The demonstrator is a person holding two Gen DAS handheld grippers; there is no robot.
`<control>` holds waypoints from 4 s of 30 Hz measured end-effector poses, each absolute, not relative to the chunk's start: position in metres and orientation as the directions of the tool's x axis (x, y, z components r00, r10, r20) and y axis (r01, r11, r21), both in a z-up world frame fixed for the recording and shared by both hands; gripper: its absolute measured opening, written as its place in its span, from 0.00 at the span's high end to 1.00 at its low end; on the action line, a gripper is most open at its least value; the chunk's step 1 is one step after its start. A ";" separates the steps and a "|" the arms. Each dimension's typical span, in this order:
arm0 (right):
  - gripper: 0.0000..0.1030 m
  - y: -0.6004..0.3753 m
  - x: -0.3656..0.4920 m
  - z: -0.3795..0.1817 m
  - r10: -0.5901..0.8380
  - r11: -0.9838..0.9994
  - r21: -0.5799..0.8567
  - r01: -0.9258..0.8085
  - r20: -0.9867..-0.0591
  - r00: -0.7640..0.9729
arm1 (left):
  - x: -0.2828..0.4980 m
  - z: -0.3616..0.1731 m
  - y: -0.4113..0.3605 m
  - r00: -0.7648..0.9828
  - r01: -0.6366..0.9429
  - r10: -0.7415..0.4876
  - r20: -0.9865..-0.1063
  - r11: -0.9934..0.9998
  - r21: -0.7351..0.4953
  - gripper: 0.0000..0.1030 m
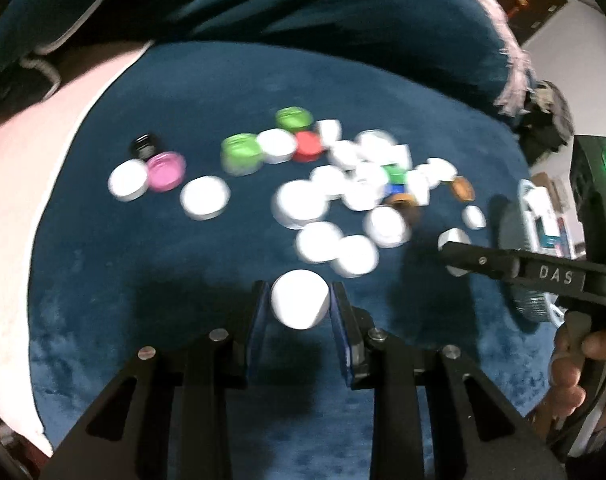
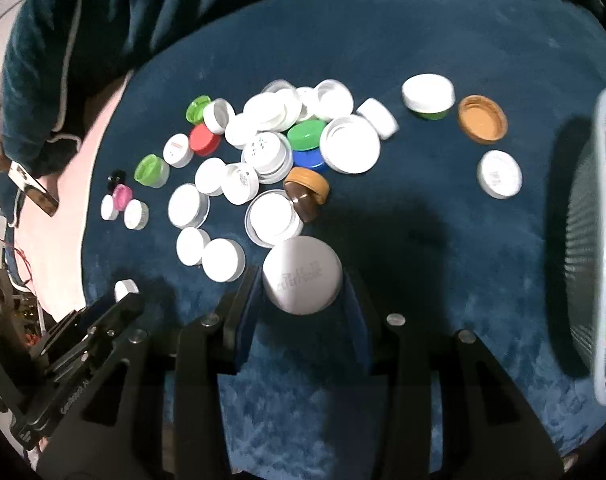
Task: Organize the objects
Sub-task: 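Carry both white caps over the basket and open both grippers, then move back to the pile and grasp a white cap with each gripper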
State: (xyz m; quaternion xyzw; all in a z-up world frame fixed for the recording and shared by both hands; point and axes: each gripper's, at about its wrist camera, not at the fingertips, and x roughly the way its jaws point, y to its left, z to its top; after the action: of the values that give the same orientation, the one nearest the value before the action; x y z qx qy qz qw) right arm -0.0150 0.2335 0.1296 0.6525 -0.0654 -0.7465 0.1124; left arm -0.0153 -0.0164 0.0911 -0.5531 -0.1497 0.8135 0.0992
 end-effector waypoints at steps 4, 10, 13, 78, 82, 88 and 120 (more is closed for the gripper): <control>0.60 0.253 -0.005 0.142 -0.270 -0.963 0.265 0.052 -0.946 -0.177 | -0.017 0.110 0.013 -0.374 -0.077 0.374 -0.849 -0.924 -0.374 0.70; 0.60 0.310 0.019 0.178 -0.265 -0.950 0.304 -0.073 -0.906 -0.331 | -0.022 0.142 0.092 -0.362 -0.244 0.471 -0.805 -0.881 -0.406 0.70; 0.60 0.345 0.031 0.192 -0.231 -0.925 0.331 -0.185 -0.879 -0.418 | -0.020 0.166 0.140 -0.343 -0.352 0.526 -0.778 -0.840 -0.413 0.70; 0.11 0.274 -0.092 0.071 -0.452 -0.784 0.518 -0.342 -0.854 -0.258 | -0.108 0.077 -0.025 -0.323 0.018 0.317 -0.892 -0.940 -0.341 0.01; 0.45 0.275 -0.094 0.061 -0.457 -0.765 0.521 -0.379 -0.853 -0.252 | -0.108 0.073 -0.030 -0.315 0.024 0.325 -0.892 -0.937 -0.349 0.01; 0.60 0.278 -0.086 0.066 -0.453 -0.772 0.517 -0.371 -0.856 -0.250 | -0.108 0.071 -0.025 -0.312 0.006 0.336 -0.889 -0.935 -0.355 0.01; 0.60 0.296 -0.033 0.139 -0.399 -0.847 0.469 -0.249 -0.871 -0.285 | -0.087 0.125 0.058 -0.375 -0.254 0.392 -0.840 -0.915 -0.314 0.61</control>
State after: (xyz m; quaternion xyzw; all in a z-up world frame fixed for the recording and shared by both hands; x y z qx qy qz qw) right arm -0.0329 0.2964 0.1386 0.5956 -0.2719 -0.7542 0.0499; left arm -0.0875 0.0580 0.1253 -0.5239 -0.0661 0.8265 0.1953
